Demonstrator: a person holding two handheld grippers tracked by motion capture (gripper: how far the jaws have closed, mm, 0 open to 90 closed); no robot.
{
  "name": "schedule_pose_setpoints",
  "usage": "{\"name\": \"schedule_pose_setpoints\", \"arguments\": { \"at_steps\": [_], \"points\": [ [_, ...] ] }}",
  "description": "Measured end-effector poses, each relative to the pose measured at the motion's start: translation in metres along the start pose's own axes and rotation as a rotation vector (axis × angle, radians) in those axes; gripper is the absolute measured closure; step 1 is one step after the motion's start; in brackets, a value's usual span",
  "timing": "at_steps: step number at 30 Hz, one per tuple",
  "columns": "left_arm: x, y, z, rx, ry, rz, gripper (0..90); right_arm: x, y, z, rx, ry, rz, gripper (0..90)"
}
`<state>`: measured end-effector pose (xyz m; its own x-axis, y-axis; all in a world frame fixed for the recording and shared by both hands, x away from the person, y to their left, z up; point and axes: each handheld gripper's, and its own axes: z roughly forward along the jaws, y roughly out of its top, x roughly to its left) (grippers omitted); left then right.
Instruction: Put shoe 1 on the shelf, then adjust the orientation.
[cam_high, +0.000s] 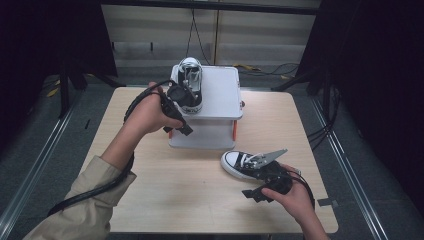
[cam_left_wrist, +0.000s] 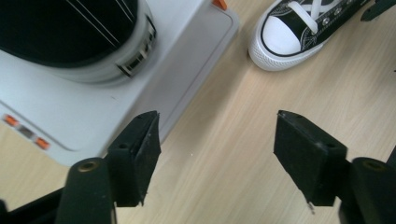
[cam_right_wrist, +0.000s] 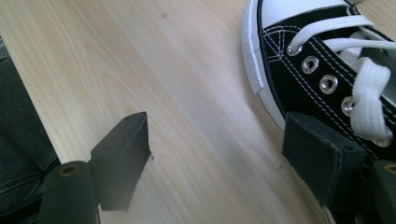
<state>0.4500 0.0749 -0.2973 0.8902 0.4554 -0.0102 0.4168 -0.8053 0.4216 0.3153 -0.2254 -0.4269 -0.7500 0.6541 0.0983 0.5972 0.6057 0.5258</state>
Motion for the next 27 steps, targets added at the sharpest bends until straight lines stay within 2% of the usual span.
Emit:
{"name": "schedule_pose_setpoints", "arguments": {
  "at_steps": [2,3,5,15,24,27],
  "points": [
    [-0.001,-0.004,0.003,0.002,-0.006,0.0,29.8,0.0,0.0,0.0,-0.001,-0.001,0.001,23.0],
    [-0.002,-0.01,0.007,0.002,-0.008,-0.015,28.4,0.0,0.0,0.0,0.005,0.002,-0.004,23.0],
    [-0.003,-0.015,0.011,0.008,-0.016,-0.011,27.8,0.001,0.0,0.001,0.006,0.004,-0.004,23.0],
    [-0.011,-0.055,0.042,-0.001,-0.062,-0.078,19.3,-0.002,0.0,-0.003,0.02,-0.006,-0.003,22.9],
    [-0.016,-0.073,0.054,-0.02,-0.09,-0.11,17.8,-0.008,-0.004,-0.013,0.003,-0.026,0.011,22.9],
    [-0.018,-0.079,0.057,-0.016,-0.087,-0.115,17.5,-0.012,-0.007,-0.017,0.0,-0.039,0.012,23.0]
  ]
}}
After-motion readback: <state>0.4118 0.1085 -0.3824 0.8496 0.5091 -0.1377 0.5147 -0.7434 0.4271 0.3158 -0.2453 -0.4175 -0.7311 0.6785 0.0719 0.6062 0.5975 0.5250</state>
